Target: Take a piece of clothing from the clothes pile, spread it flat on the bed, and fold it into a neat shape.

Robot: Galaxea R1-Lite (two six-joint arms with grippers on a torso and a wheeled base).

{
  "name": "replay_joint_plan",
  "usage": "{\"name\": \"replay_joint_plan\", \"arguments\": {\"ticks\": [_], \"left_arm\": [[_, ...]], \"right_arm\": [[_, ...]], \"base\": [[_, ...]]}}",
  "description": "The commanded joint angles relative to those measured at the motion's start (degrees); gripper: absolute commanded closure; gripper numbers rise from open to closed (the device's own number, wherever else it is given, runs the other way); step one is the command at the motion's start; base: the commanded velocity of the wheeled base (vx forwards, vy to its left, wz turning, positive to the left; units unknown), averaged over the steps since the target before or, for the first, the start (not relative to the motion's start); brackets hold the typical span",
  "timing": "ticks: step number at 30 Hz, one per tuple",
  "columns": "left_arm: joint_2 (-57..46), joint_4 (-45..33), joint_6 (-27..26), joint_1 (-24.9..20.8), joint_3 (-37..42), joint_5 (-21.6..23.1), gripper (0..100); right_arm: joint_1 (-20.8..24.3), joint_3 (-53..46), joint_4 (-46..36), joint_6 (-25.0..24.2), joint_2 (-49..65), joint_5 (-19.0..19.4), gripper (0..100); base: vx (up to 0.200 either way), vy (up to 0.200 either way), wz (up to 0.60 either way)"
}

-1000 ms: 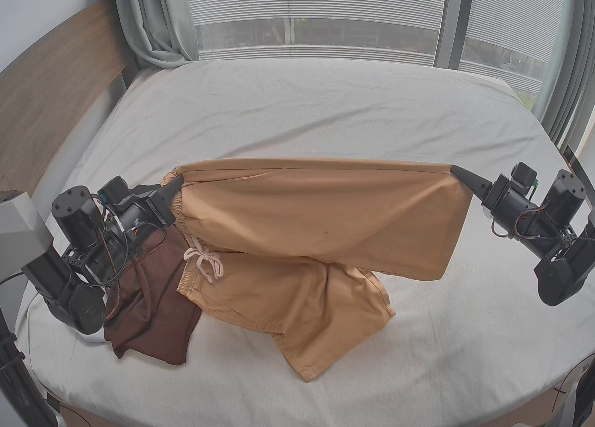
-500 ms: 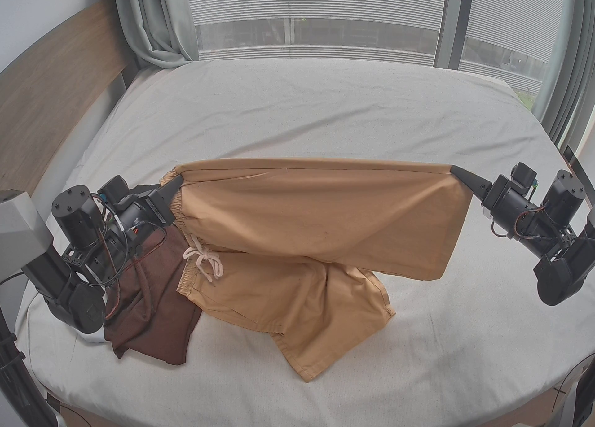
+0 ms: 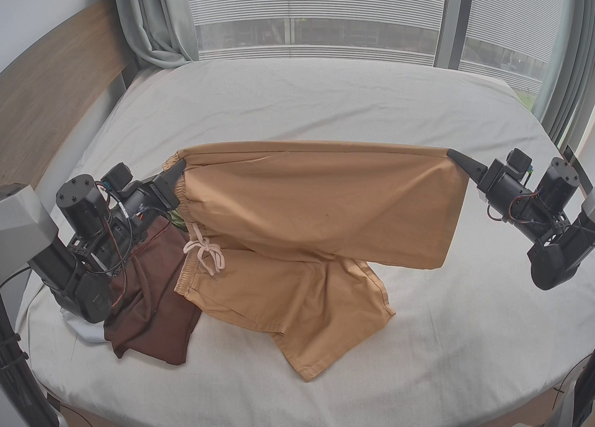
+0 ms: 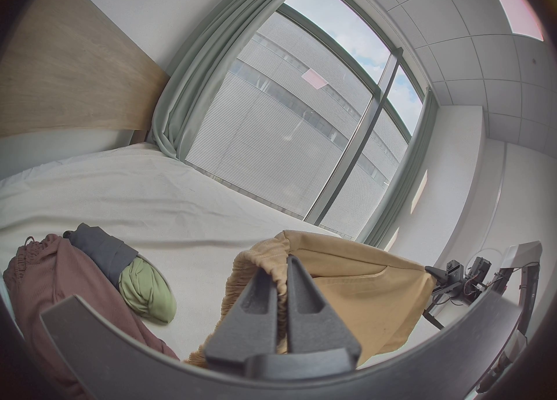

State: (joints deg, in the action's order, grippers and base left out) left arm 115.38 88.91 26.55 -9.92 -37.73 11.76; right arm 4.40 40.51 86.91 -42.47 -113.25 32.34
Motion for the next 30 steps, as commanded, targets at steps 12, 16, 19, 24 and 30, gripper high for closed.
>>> {"name": "replay_joint_plan", "arguments": {"ticks": [12,16,19,24,30], "left_arm": [[10.2,0.0,1.5,0.2,-12.1,-3.2,100],[12.8,-0.1,2.1,0.1,-15.6,-3.4,100],[14.4,-0.2,2.2,0.1,-17.7,-3.4,100],[18.5,-0.2,2.2,0.3,-21.9,-3.4,100],[22.1,-1.3,2.8,1.3,-27.6,-3.4,100]], "right_arm": [[-1.9,12.4,-1.7,-1.0,-12.0,0.2,100],[-1.9,15.1,-2.4,-1.0,-13.5,0.2,100],[-1.9,17.0,-4.6,-1.0,-13.7,0.0,100],[-1.9,21.4,-7.3,-1.1,-15.9,-0.3,100],[-1.9,25.6,-9.5,-1.0,-19.1,-0.3,100]], "base": [[0.0,0.0,0.0],[0.0,0.0,0.0],[0.0,0.0,0.0],[0.0,0.0,0.0],[0.0,0.0,0.0]]}}
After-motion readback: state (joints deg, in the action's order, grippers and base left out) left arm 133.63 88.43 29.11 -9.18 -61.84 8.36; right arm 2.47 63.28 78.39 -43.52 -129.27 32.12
